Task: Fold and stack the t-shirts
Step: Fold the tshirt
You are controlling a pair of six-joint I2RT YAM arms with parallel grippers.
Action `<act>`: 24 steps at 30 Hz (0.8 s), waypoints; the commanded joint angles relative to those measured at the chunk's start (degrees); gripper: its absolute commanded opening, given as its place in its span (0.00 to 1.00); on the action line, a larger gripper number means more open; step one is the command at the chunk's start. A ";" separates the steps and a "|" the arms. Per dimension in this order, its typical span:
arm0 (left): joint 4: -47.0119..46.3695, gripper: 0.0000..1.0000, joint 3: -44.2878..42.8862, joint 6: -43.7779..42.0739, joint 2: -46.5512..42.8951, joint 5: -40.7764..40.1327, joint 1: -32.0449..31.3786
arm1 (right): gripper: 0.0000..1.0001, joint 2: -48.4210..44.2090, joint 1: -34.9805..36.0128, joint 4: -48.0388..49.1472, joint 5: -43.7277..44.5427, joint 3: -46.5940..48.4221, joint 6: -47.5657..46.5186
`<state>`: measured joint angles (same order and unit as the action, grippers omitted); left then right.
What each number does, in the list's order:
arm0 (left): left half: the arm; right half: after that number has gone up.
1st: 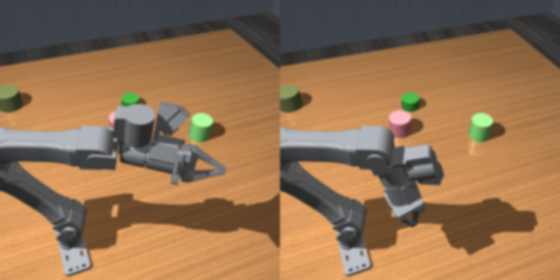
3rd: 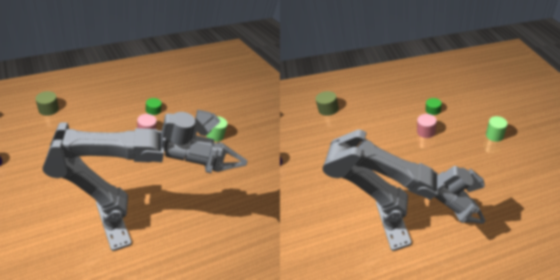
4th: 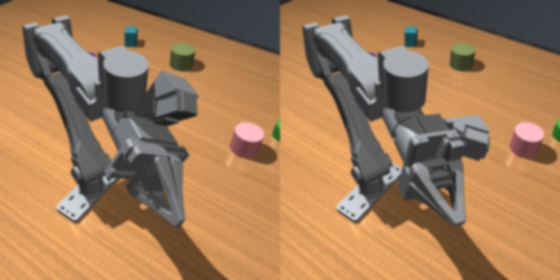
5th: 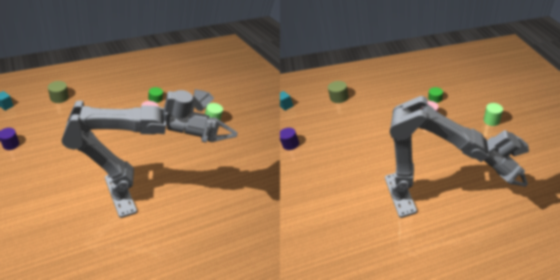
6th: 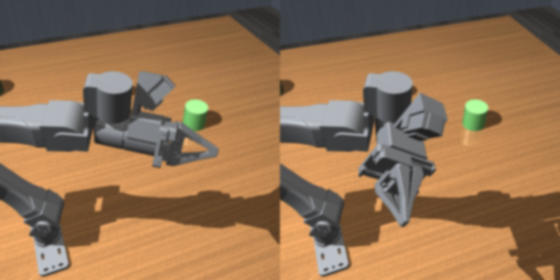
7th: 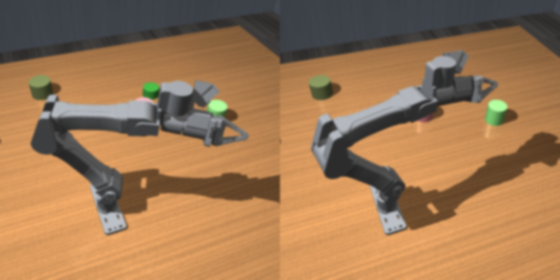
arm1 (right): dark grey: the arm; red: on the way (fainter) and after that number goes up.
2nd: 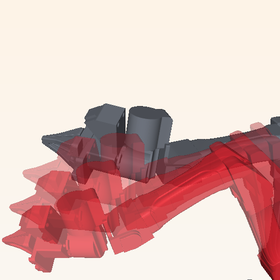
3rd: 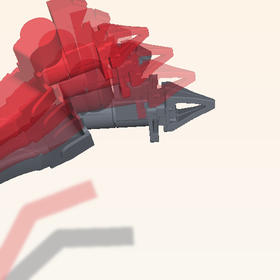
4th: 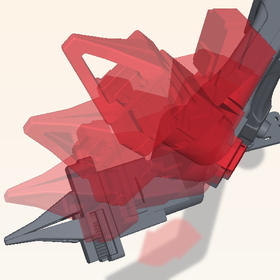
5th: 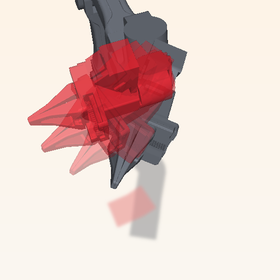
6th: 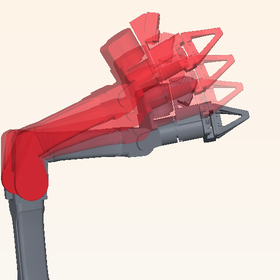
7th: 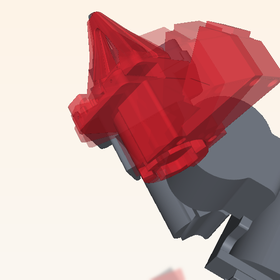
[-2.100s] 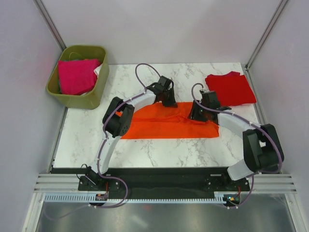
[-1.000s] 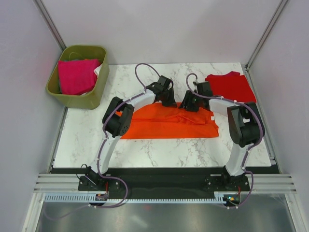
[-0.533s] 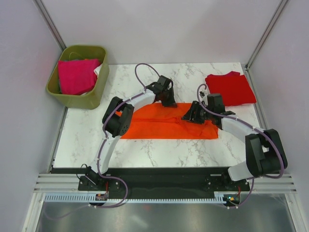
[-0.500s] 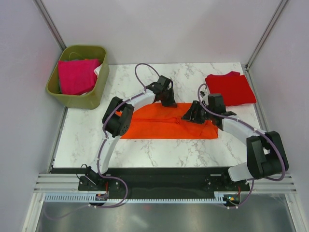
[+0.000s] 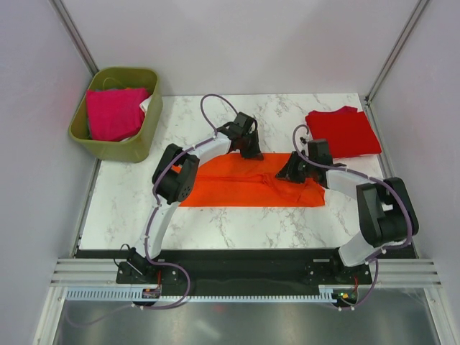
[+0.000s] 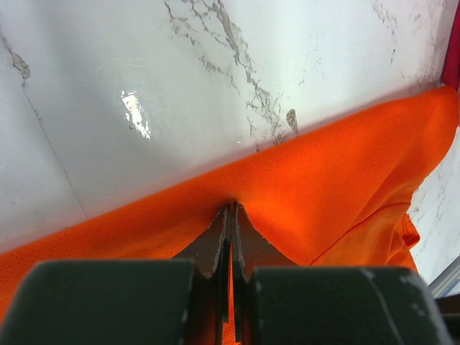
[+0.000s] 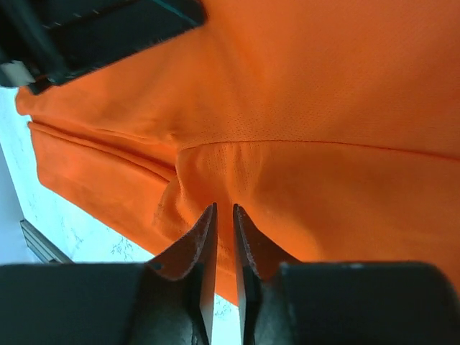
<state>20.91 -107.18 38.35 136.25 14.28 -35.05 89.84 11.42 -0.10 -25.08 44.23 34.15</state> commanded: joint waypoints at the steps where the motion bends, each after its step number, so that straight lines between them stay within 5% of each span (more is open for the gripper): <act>1: -0.25 0.02 -1.72 0.50 0.16 1.71 0.33 | 0.20 3.23 2.37 5.71 -1.99 2.88 0.74; 14: -0.25 0.02 -1.63 0.24 -0.10 2.06 0.42 | 0.11 1.21 5.19 12.05 3.55 1.74 4.25; 24: -0.25 0.02 -1.90 0.41 -0.01 2.07 0.51 | 0.07 8.23 5.28 25.82 -3.39 -2.56 12.15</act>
<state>20.95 -107.18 38.35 136.25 15.40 -34.74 95.35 16.60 17.65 -25.04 43.83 42.19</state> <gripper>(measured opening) 0.027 0.072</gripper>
